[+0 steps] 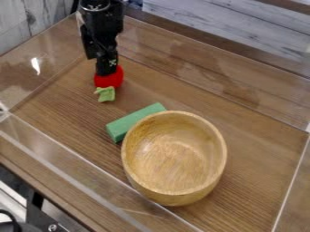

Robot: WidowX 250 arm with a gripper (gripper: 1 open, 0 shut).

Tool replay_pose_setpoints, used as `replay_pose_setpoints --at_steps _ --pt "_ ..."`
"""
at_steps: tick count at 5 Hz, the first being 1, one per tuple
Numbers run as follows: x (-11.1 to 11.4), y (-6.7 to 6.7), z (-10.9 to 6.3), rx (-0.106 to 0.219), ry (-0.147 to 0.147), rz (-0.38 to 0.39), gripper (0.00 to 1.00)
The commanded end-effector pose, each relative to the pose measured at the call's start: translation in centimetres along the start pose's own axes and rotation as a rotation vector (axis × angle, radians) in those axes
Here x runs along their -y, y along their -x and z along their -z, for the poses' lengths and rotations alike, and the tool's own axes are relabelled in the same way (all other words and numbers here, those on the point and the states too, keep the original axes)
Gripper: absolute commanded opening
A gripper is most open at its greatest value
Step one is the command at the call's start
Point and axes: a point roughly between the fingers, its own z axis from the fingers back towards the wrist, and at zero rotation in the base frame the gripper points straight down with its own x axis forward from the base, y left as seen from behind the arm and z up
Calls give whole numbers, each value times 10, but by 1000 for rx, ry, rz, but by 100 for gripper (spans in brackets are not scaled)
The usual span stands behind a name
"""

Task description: Move the red object to the left side of the table

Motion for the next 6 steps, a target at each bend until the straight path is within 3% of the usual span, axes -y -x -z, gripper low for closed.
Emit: replay_pose_setpoints --at_steps 1,3,5,6 --pt "-6 -13 -17 36 -43 -14 100" --pt "-22 -13 -24 58 -31 116 100" --pt "-39 -2 -32 51 -29 79 100" --pt "-41 -9 -33 41 -28 14 100"
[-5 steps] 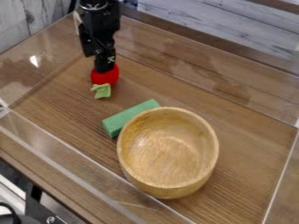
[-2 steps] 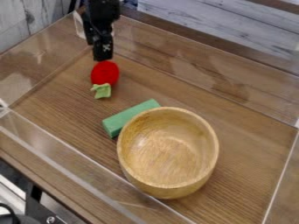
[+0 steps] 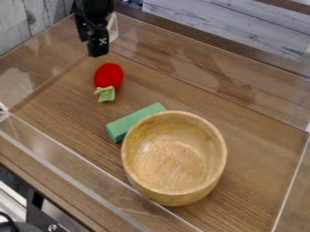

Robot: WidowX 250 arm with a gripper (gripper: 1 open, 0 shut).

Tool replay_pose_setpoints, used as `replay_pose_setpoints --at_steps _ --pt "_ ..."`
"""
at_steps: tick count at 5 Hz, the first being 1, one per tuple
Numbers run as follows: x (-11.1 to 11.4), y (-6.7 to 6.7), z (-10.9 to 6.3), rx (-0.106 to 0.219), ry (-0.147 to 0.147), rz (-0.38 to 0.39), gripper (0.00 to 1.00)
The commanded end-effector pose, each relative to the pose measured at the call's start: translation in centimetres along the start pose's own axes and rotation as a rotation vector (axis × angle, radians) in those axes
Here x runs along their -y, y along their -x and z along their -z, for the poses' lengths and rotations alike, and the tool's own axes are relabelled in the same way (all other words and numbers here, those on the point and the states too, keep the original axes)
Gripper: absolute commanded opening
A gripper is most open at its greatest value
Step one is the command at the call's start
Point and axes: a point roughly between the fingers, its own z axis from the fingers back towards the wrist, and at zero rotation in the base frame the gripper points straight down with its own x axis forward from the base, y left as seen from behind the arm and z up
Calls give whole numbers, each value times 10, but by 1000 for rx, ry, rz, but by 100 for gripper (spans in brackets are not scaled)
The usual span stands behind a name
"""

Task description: Move the red object to the left side of the table

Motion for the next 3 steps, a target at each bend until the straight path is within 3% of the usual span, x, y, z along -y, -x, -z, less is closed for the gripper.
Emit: replay_pose_setpoints --at_steps 1,3 --pt "-10 -14 -21 29 -52 -63 100" --pt "-2 -42 -20 28 -50 -72 100"
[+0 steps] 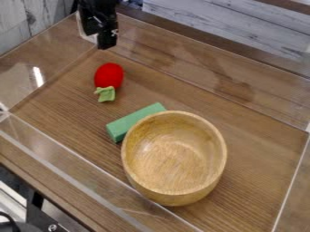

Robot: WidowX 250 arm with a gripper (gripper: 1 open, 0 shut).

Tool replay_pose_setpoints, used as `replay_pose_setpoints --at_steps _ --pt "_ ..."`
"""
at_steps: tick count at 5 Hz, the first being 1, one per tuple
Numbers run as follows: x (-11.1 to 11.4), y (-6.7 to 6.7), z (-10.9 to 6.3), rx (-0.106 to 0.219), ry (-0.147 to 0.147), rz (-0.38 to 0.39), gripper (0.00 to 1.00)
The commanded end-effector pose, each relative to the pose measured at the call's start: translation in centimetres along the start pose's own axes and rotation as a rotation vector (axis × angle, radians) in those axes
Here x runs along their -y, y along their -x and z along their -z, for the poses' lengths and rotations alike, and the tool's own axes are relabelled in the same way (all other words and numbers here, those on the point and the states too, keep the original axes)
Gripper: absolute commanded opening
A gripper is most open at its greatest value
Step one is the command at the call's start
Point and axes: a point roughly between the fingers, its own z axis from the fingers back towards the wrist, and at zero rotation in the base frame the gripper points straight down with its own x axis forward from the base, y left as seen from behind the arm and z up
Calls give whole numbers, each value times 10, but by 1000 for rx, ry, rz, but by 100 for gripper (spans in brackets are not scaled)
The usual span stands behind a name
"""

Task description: Move the red object to the left side of the table

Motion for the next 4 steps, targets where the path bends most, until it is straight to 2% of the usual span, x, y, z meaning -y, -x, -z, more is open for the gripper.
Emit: replay_pose_setpoints --at_steps 1,2,3,4 --pt "-11 -11 -29 45 -47 14 100" --pt "-14 -18 -32 37 -41 38 100" --pt "-10 -18 -17 28 -36 43 0" --pt "-6 -17 -2 18 -33 47 0"
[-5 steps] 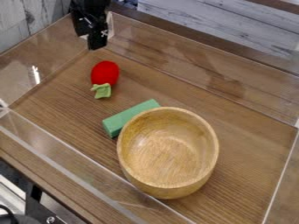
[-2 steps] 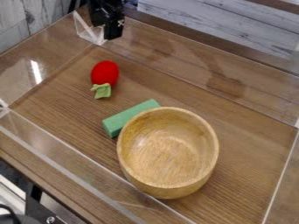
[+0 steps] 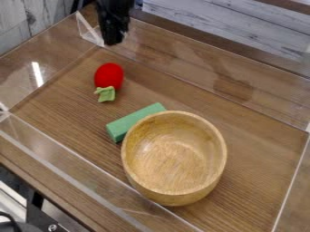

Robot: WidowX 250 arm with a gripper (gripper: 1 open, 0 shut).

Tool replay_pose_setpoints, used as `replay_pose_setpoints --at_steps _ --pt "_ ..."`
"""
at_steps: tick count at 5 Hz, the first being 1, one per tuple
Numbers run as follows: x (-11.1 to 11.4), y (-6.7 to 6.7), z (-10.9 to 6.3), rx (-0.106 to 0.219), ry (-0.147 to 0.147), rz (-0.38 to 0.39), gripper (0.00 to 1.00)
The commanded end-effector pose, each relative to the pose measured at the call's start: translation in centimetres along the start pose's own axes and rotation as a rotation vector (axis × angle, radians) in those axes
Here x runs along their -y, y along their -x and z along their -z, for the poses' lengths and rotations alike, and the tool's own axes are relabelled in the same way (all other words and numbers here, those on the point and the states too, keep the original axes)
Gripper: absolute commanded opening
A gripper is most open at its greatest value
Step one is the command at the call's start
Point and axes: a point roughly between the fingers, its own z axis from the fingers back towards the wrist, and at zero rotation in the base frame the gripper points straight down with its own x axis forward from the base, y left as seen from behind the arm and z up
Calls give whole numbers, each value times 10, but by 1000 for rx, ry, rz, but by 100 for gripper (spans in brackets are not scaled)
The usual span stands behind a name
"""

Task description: Move the red object to the left side of the table

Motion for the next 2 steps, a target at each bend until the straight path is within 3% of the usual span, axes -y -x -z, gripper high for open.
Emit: replay_pose_setpoints --at_steps 1,2 --pt "-12 -2 -13 23 -43 -53 0" --pt "-19 0 -8 6 -36 -103 0"
